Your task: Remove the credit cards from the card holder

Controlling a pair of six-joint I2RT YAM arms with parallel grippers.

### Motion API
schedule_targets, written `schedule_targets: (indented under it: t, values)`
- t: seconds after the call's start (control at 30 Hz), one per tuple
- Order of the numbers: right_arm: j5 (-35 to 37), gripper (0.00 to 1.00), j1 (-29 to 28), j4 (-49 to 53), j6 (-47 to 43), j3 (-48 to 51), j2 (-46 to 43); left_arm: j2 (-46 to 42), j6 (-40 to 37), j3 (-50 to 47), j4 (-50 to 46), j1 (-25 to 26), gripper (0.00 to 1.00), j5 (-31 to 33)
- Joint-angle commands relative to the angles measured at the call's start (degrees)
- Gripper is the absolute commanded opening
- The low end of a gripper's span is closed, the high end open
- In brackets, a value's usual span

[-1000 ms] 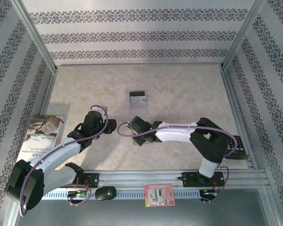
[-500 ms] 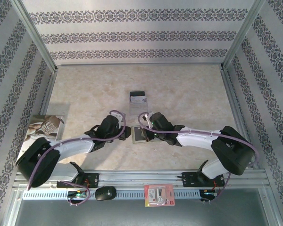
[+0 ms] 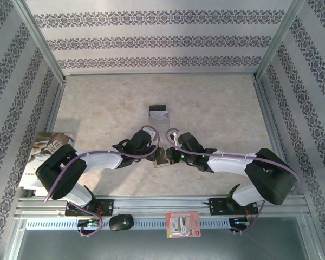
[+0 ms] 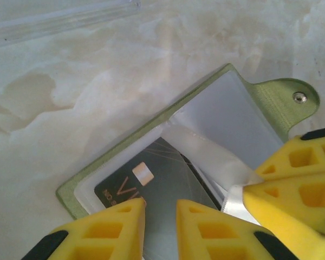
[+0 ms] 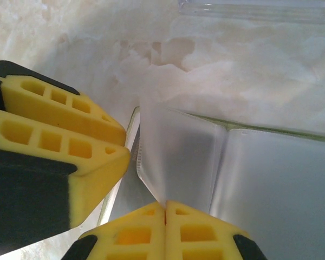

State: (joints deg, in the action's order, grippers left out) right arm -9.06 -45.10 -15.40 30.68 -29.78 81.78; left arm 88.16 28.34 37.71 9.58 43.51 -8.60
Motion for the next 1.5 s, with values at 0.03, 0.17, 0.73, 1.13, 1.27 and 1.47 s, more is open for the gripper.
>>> schedule_targets:
  t: [0.03,0.17,0.73,1.13,1.27,1.47]
  values:
    - [1.3,0.00,0.2,-0.4,3.0,1.3,-1.3,2.8,-2.0,1.3,-6.4,0.6,0.21,-1.4]
    - [2.4,0.00,0.2,0.6,3.9,1.4,-1.5,5.7,-1.9,2.6,-8.1,0.6,0.19,-2.7]
    - [18.5,0.20,2.8,16.8,12.3,2.0,-7.9,10.6,-4.4,5.4,-12.3,0.4,0.12,-3.9]
    - [-12.6,0.29,8.1,12.3,4.4,-5.1,-10.2,9.7,-4.4,5.5,-12.0,0.2,0.12,-4.6]
    - [-13.8,0.26,8.2,10.3,6.8,-4.7,-4.3,7.9,-4.3,4.2,-12.3,-0.5,0.13,-4.1]
    - [-10.3,0.19,9.7,14.4,9.0,-3.2,0.5,9.0,-4.3,3.7,-11.4,-0.8,0.13,-5.3]
